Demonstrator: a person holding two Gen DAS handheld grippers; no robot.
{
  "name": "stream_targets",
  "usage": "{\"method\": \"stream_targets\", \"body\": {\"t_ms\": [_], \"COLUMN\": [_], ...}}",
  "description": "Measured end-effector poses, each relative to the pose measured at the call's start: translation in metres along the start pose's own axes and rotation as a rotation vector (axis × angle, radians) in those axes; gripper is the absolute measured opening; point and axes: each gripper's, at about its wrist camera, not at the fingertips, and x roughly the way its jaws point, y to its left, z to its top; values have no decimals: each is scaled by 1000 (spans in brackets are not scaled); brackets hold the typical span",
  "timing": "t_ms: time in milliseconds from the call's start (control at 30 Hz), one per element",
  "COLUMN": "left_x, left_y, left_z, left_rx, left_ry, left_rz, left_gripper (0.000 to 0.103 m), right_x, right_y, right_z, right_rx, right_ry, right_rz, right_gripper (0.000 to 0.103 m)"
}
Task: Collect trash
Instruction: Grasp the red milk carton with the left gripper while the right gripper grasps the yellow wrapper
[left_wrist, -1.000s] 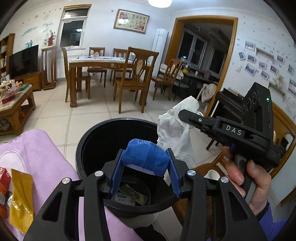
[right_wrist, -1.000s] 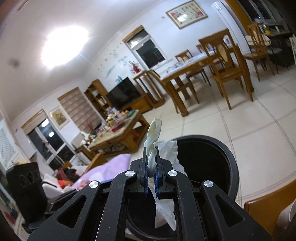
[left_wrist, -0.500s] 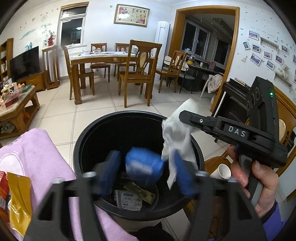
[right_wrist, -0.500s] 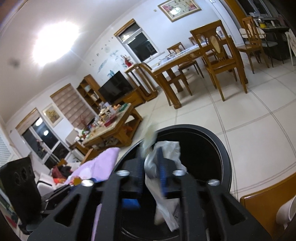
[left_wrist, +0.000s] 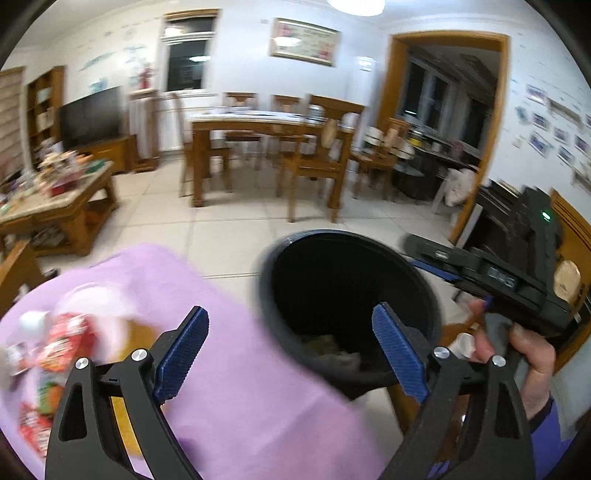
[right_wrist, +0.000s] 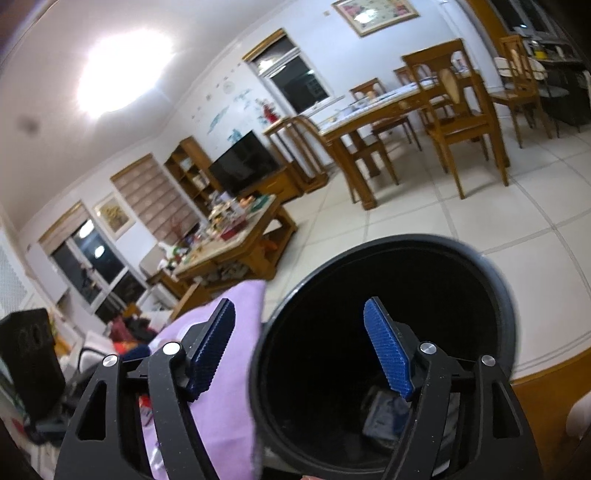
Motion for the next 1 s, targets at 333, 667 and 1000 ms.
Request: {"method": "stream_targets", "body": {"t_ms": [333, 667, 1000], "left_x": [10, 51, 23], "left_y": [153, 190, 195], "left_z": [-18, -24, -26], "left_rx": [-133, -98, -144], "left_ry": [194, 285, 158], "left_rz": [264, 241, 228], "left_gripper": [90, 59, 49], "right_x": [89, 179, 213], "right_y": [125, 214, 216], "right_z": [-36, -84, -102], "right_rx": [-130, -288, -366], "right_ry": [298, 512, 533], "right_rz": [196, 162, 22], "right_gripper": [98, 98, 65]}}
